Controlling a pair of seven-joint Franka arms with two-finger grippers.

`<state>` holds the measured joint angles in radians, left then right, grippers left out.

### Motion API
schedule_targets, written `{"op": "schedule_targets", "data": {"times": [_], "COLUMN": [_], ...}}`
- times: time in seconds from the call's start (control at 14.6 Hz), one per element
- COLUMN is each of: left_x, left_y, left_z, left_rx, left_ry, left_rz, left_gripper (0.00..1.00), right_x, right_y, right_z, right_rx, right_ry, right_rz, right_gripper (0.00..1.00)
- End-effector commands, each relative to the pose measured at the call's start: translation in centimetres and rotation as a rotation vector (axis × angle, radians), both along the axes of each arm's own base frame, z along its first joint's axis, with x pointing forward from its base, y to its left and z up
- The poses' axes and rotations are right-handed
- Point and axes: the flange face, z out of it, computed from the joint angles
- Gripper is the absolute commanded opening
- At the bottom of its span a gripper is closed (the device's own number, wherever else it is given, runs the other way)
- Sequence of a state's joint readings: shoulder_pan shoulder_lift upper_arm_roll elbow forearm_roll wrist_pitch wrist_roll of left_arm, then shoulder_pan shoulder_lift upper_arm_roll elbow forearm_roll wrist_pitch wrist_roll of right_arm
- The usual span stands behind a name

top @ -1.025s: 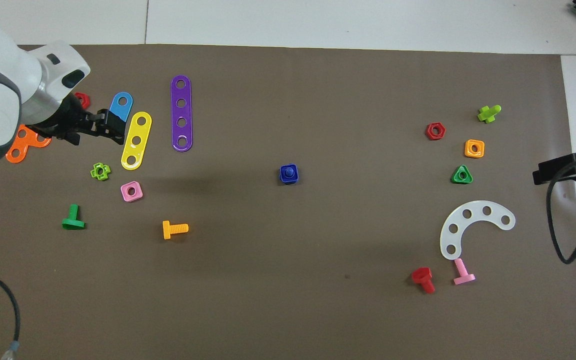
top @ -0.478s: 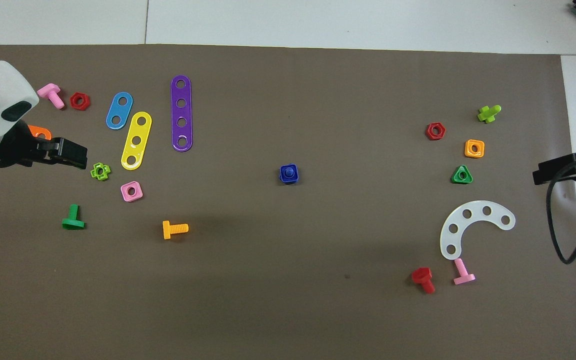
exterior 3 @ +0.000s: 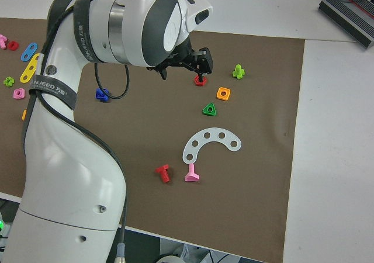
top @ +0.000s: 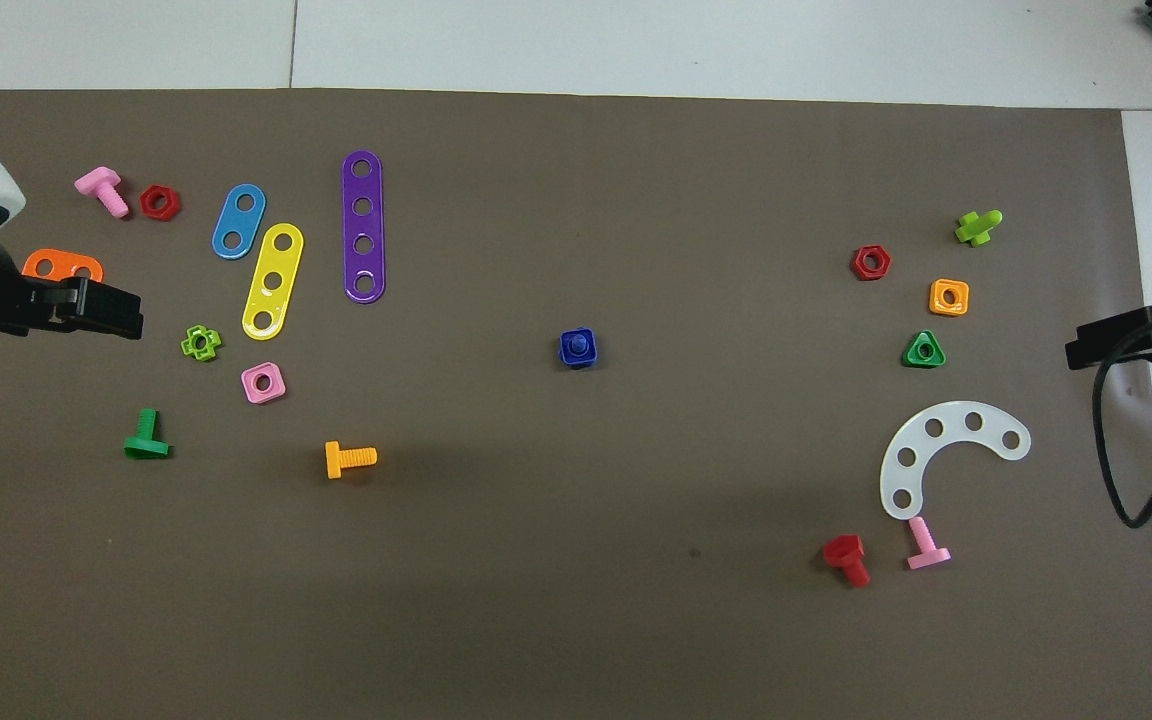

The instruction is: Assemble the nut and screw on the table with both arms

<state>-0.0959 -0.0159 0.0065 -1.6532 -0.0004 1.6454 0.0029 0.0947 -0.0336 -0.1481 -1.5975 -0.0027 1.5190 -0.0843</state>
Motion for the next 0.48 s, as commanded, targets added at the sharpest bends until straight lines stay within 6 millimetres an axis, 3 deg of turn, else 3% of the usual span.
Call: {"op": "schedule_targets", "data": {"times": [0.0,0.41], "left_x": [-0.37,-0.48], "left_y": [0.41,0.33], "left_z": [0.86,1.07], "left_rx": [0.025,0.025], "left_ry": [-0.017,-0.023], "left_rz": [0.005,-0.001], "left_gripper": [1.00,1.00], "right_x": [-0.20,-0.20], "right_y": [-0.02,-0.02], "right_z": [0.08,0.08], "right_rx": [0.017,0.017], "right_ry": [-0.001,-0.001], "right_rz": [0.017,0.017], "right_gripper": [1.00,1.00]}}
